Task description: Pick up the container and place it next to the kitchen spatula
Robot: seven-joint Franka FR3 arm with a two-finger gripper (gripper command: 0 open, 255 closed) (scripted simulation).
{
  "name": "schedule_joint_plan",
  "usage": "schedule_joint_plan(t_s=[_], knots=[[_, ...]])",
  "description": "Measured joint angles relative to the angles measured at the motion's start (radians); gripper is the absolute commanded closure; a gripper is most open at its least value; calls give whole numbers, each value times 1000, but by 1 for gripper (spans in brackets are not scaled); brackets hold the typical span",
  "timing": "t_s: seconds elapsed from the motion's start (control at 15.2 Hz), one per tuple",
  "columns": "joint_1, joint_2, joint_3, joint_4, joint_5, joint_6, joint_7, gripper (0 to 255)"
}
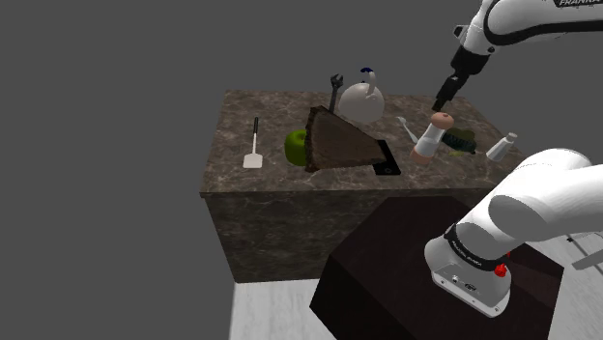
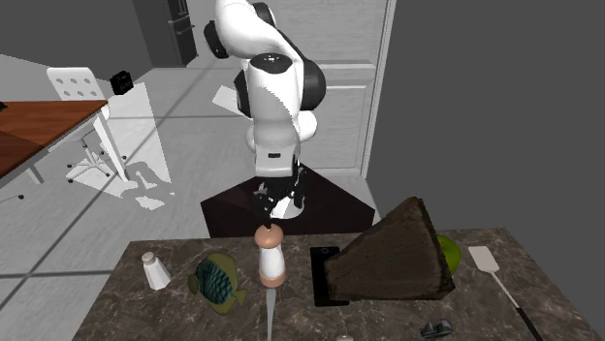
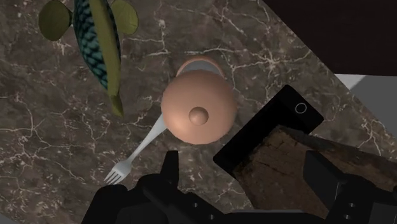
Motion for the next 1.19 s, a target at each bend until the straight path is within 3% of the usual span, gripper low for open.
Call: schedule_joint_plan(t_s=[0.26,0.66,1.06,1.12,1.19], knots=[[-8,58,-82,-20,-36,98,-65,0],[-5,104,-116,-70,-54,195,-66,0],[-6,112,-123,-75,-57,209,-69,0],[-6,112,-123,-75,-57,209,-69,255],[-6,111,-123,-75,-57,209,-69,255]])
